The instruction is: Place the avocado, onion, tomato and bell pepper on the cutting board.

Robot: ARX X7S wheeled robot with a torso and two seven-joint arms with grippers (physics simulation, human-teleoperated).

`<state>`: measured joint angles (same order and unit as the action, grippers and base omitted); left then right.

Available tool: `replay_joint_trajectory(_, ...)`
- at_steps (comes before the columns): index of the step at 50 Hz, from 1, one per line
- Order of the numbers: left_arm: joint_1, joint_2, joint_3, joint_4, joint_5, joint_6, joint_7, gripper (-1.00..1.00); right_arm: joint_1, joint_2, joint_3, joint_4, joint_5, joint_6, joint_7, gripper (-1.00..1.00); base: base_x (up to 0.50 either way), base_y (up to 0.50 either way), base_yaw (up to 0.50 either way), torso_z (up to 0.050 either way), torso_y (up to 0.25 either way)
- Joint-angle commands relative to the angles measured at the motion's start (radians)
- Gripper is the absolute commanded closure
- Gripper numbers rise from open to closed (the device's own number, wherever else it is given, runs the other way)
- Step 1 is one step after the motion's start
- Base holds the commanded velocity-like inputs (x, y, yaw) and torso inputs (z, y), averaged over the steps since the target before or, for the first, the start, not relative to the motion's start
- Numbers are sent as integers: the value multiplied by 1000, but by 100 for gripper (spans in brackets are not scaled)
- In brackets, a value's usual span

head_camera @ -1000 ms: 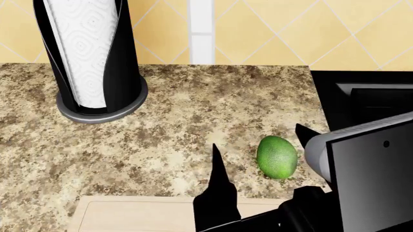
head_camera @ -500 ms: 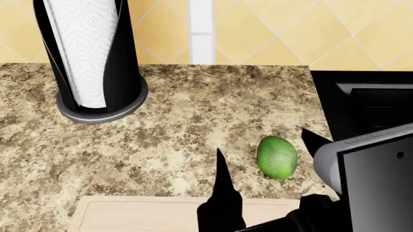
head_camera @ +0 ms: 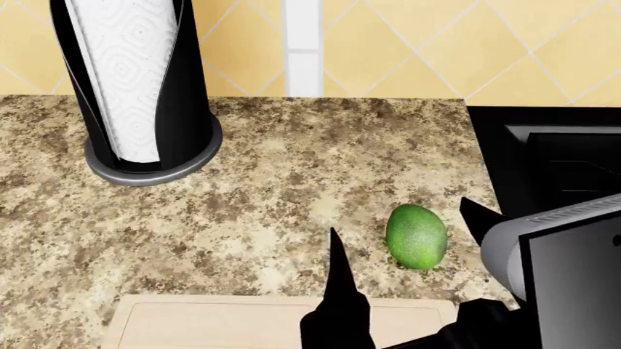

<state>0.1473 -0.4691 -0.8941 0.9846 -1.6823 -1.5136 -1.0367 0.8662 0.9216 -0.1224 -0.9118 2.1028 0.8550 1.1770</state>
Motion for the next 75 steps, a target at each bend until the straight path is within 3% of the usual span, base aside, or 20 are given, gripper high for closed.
replay_joint_trajectory(1, 34, 41, -7, 24, 155, 8, 131, -100, 5, -12, 25, -3, -10, -8, -17, -100, 0, 0, 0, 0, 0)
replay_joint_trajectory(14, 56, 50, 48, 19, 297, 55, 215, -100, 23, -2, 17, 3, 3, -6, -14, -100, 0, 0, 0, 0, 0)
replay_joint_trajectory(15, 55, 44, 47, 23, 285, 58, 209, 100, 23, -2, 17, 4, 1, -6, -16, -100, 0, 0, 0, 0, 0)
replay_joint_trajectory(23, 44, -12, 28, 29, 139, 92, 89, 100, 12, 1, 25, 2, -1, -9, -21, -100, 0, 0, 0, 0, 0)
replay_joint_trajectory(27, 11, -120, 70, 30, -30, 158, -86, 100, -2, -2, 30, -4, -7, -12, -23, -100, 0, 0, 0, 0, 0)
replay_joint_trajectory(30, -67, -266, 166, 44, -184, 265, -265, 100, -6, -5, 33, -4, -14, -13, -25, -100, 0, 0, 0, 0, 0)
replay_joint_trajectory(32, -237, -450, 336, 51, -334, 414, -416, 100, -4, -7, 37, -1, -20, -16, -24, -100, 0, 0, 0, 0, 0)
replay_joint_trajectory(34, -472, -572, 553, 47, -417, 518, -487, 100, -9, -10, 43, 1, -29, -19, -25, -100, 0, 0, 0, 0, 0)
replay_joint_trajectory(36, -750, -622, 815, 13, -487, 551, -519, 100, -26, -16, 56, 3, -52, -20, -32, -100, 0, 0, 0, 0, 0)
replay_joint_trajectory(38, -1045, -600, 1014, -43, -519, 527, -522, 100, -41, -20, 66, 3, -68, -21, -39, -100, 0, 0, 0, 0, 0)
replay_joint_trajectory(42, -1223, -495, 1141, -180, -454, 405, -432, 100, -80, -36, 90, 6, -123, -19, -56, -100, 0, 0, 0, 0, 0)
replay_joint_trajectory(49, -1217, -316, 1149, -346, -107, 227, -45, 100, -138, -104, 90, 16, -260, -2, -87, -100, 0, 0, 0, 0, 0)
replay_joint_trajectory(58, -1254, -225, 1253, -455, 301, 230, 358, 100, -171, -162, 71, 28, -372, 13, -111, -100, 0, 0, 0, 0, 0)
replay_joint_trajectory(68, -1298, -173, 1388, -538, 479, 292, 563, 100, -176, -152, 81, 19, -371, 4, -100, -100, 0, 0, 0, 0, 0)
replay_joint_trajectory(75, -1326, -138, 1429, -570, 461, 271, 615, 100, -194, -136, 100, 10, -362, -6, -100, -100, 0, 0, 0, 0, 0)
